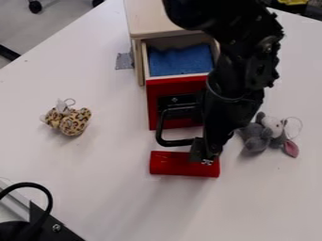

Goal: Close the drawer

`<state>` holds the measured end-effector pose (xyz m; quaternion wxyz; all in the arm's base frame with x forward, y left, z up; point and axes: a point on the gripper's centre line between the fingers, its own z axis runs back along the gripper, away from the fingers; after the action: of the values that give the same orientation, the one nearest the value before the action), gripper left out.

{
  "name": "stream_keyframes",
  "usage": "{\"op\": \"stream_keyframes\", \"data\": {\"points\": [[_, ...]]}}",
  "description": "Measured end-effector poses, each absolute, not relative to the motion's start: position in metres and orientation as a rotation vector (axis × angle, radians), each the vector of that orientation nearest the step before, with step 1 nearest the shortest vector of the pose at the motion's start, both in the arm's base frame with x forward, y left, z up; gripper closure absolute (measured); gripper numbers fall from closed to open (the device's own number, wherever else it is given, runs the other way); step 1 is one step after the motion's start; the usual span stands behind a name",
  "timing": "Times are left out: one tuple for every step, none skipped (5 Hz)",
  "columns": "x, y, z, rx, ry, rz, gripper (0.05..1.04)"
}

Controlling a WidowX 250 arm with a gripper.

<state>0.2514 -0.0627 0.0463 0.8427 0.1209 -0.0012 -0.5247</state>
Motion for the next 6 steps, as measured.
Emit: {"op": "stream_keyframes", "data": {"points": [[0.265,-0.063,0.044,0.259,-0.007,-1.09,0.083],[0.281,-0.053,0.039,0.259,-0.007,-1.041,0.084],[0.301,-0.041,0.039,0.272,-0.011,-0.999,0.086],[0.314,-0.028,0.038,0.276,-0.007,-0.968,0.084],[0.324,-0.014,0.038,0.291,-0.007,-0.95,0.085],[0.328,0.0,0.04,0.311,0.007,-0.94,0.085]]}}
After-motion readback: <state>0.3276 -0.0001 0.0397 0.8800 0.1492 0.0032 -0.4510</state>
